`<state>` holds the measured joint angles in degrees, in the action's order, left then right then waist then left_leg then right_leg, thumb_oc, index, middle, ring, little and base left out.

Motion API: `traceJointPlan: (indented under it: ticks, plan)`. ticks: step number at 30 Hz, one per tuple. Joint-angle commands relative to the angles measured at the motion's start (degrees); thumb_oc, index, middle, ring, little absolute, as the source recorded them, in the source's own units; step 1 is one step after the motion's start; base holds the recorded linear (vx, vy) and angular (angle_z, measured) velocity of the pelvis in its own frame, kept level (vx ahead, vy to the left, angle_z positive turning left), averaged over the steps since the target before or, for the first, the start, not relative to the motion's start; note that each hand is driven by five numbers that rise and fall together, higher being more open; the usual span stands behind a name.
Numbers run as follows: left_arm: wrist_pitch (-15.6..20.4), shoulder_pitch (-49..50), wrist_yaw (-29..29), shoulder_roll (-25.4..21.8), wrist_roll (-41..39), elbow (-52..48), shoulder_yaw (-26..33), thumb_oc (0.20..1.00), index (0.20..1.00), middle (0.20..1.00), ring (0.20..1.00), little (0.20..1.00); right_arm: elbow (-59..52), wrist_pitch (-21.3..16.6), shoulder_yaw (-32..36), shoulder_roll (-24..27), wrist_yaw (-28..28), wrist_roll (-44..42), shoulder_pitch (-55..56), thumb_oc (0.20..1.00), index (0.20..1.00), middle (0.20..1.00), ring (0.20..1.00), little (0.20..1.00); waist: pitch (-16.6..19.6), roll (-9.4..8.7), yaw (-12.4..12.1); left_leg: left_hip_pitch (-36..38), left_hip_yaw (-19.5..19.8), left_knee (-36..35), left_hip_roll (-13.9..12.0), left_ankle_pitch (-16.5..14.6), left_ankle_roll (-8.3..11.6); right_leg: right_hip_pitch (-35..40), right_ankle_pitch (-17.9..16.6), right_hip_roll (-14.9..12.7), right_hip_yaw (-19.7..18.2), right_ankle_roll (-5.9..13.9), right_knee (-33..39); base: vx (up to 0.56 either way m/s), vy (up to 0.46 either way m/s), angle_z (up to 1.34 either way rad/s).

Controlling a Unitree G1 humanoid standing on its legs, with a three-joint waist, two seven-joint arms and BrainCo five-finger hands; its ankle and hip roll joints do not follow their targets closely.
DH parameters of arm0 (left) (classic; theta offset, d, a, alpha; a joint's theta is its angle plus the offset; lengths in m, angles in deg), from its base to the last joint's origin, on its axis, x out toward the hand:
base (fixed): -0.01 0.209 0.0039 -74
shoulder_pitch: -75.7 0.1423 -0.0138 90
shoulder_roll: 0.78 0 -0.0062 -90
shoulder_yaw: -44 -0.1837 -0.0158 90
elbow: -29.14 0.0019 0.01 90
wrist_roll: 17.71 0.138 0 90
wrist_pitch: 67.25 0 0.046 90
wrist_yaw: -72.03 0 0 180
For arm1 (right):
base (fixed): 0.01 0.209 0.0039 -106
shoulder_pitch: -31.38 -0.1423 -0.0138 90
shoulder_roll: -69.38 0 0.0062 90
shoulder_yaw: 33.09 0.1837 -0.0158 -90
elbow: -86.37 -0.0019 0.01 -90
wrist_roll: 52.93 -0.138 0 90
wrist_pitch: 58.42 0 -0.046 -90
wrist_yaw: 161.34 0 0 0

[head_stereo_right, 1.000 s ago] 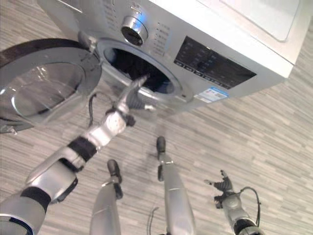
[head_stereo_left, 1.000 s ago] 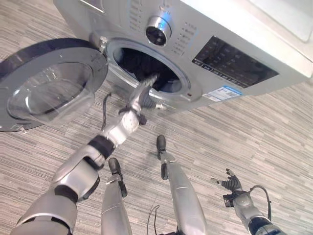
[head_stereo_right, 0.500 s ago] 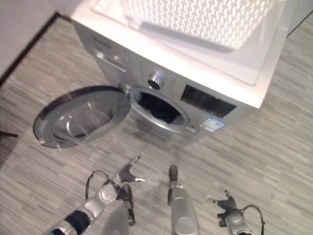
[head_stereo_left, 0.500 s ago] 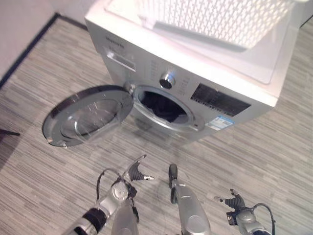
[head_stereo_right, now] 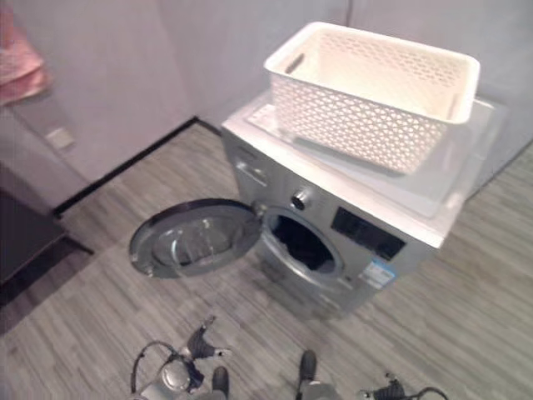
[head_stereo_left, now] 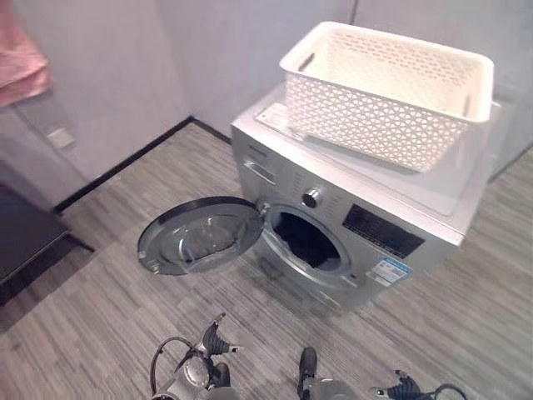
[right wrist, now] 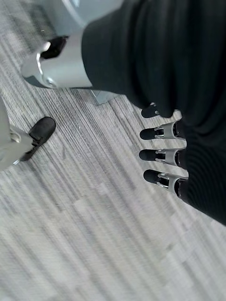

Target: Grab the laundry basket,head to the washer,open it,put in the laundry and shut it.

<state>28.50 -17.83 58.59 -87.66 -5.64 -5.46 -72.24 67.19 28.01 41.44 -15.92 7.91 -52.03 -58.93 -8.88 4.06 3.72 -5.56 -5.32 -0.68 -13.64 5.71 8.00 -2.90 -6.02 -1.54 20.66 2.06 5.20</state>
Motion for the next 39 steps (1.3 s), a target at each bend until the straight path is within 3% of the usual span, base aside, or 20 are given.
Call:
traceJointPlan:
  ticks: [1, 4, 7, 11, 12, 18, 22, 28, 29, 32, 35, 39]
  plan:
    - [0.9, -0.7, -2.3, -1.1, 1.9, 0.3, 1.3, 1.0, 1.0, 1.0, 1.0, 1.0, 1.7, 0.8, -1.0, 0.8, -0.4, 1.7, -1.4, 1.0, 1.0, 1.0, 1.0, 1.0, -0.8, -5.2, -0.1, -1.3, -3.7, 5.6, -3.9, 4.7, 1.3, 3.2, 8.7, -3.5, -1.2, 3.28, -1.0, -0.03, 0.028, 0.67]
    - [1.0, 0.1, -2.1, -0.9, 2.0, 2.1, 1.5, 1.0, 1.0, 1.0, 1.0, 1.0, 2.0, 0.9, -1.0, 1.0, -0.5, 1.9, -2.4, 1.0, 1.0, 1.0, 1.0, 1.0, 0.1, -5.25, -0.4, 1.2, -0.7, 6.1, -4.5, 3.5, 0.99, 3.1, 7.8, -3.8, -1.4, 3.64, -1.0, 0.05, 0.049, 0.53]
    - [1.1, 1.3, -1.5, -0.5, 2.5, 5.1, 1.9, 1.0, 1.0, 1.0, 1.0, 1.0, 3.1, 1.0, -0.7, 0.0, 0.1, 1.9, -1.7, 1.0, 1.0, 1.0, 1.0, 1.0, 1.7, -4.09, -0.4, 5.2, 2.8, 2.5, -4.5, 2.6, 1.42, 3.4, 7.3, -3.2, -2.0, 4.58, -0.5, 0.08, 0.074, -0.07]
    - [1.0, 1.7, -1.4, -0.1, 2.6, 6.7, 2.4, 1.0, 1.0, 1.0, 1.0, 1.0, 3.8, 1.0, -1.0, -1.4, 0.1, 2.3, 0.0, 1.0, 1.0, 1.0, 1.0, 1.0, 2.7, -2.97, 0.5, 6.8, 1.1, -3.1, -4.2, 2.7, 2.72, 2.4, 6.6, -3.7, -2.3, 5.04, -0.2, 0.01, 0.139, 0.23]
    - [1.1, 2.7, -1.2, -0.1, 2.3, 6.0, 2.7, 1.0, 1.0, 1.0, 1.0, 1.0, 3.5, 1.0, -1.8, -2.5, 0.3, 2.4, 0.1, 1.0, 1.0, 1.0, 1.0, 1.0, 3.2, -2.75, 0.5, 7.7, 0.0, -4.1, -3.7, 0.8, 2.83, 2.2, 6.0, -4.3, -2.7, 5.63, -0.2, 0.03, 0.176, 0.16]
    - [1.3, 3.5, -1.8, 0.0, 2.5, 5.6, 2.8, 1.0, 1.0, 1.0, 1.0, 1.0, 2.8, 1.0, -3.0, -3.8, 0.4, 2.6, -1.1, 1.0, 1.0, 1.0, 1.0, 1.0, 3.3, -2.9, 0.4, 8.9, -1.5, -4.3, -2.2, -2.6, 2.32, 1.3, 4.3, -5.4, -4.0, 6.71, -0.2, -0.01, 0.102, -0.14]
    - [1.5, 4.9, -4.0, -1.0, 0.4, 1.7, 6.0, 1.0, 1.0, 1.0, 1.0, 1.0, 3.0, 1.3, -3.8, -4.8, 0.4, 3.4, -0.9, 1.0, 1.0, 1.0, 1.0, 1.0, 3.9, -3.16, -0.2, 9.9, -2.5, -4.3, -1.3, -4.2, 1.89, 1.0, 3.7, -6.9, -4.0, 7.66, -0.2, 0.0, 0.083, -0.11]
    - [3.7, 10.9, -10.2, -6.8, -7.5, -16.9, 20.0, 1.0, 1.0, 1.0, 1.0, 1.0, 3.5, 1.4, -2.3, -5.5, 0.8, 3.4, 0.2, 1.0, 1.0, 1.0, 1.0, 1.0, 4.3, -3.87, -1.8, 9.6, -1.7, -4.3, 0.6, -5.1, 1.46, 1.1, 2.8, -9.0, -3.0, 8.76, -0.2, 0.01, 0.055, 0.03]
    - [4.5, 11.7, -12.4, -9.4, -7.5, -22.4, 24.8, 1.0, 1.0, 1.0, 1.0, 1.0, 3.0, 1.3, -1.8, -5.4, 1.1, 3.3, 0.1, 1.0, 1.0, 1.0, 1.0, 1.0, 4.5, -4.03, -2.1, 9.5, -2.0, -4.3, 1.0, -5.4, 1.52, 1.3, 2.6, -9.9, -2.5, 9.06, -0.2, 0.0, 0.062, 0.1]
    - [4.9, 10.9, -14.5, -12.7, -6.5, -24.8, 28.6, 1.0, 1.0, 1.0, 1.0, 1.0, 2.4, 1.2, -1.9, -5.4, 1.6, 3.2, 0.0, 1.0, 1.0, 1.0, 1.0, 1.0, 4.7, -4.4, -2.1, 9.6, -2.3, -4.3, 1.3, -5.7, 1.62, 1.6, 2.5, -10.5, -2.2, 9.38, -0.2, 0.03, 0.044, 0.07]
    - [4.7, 5.6, -17.8, -19.8, -5.7, -27.6, 34.0, 1.0, 1.0, 1.0, 1.0, 1.0, 0.7, 1.2, -3.5, -4.9, 1.9, 3.9, -1.3, 1.0, 1.0, 1.0, 1.0, 1.0, 4.6, -4.79, -2.0, 9.3, -2.7, -4.3, 1.9, -6.0, 1.59, 1.2, 2.1, -11.1, -2.8, 9.98, -0.2, 0.02, 0.051, 0.03]
    - [4.3, -1.7, -18.7, -25.8, -6.5, -24.5, 33.8, 1.0, 1.0, 1.0, 1.0, 1.0, -0.5, 1.1, -4.5, -4.6, 1.8, 3.8, -2.6, 1.0, 1.0, 1.0, 1.0, 1.0, 4.0, -5.34, -1.6, 8.4, -2.9, -4.3, 2.0, -5.8, 1.57, 0.0, 1.6, -11.2, -3.4, 10.3, -0.2, -0.02, 0.043, -0.01]
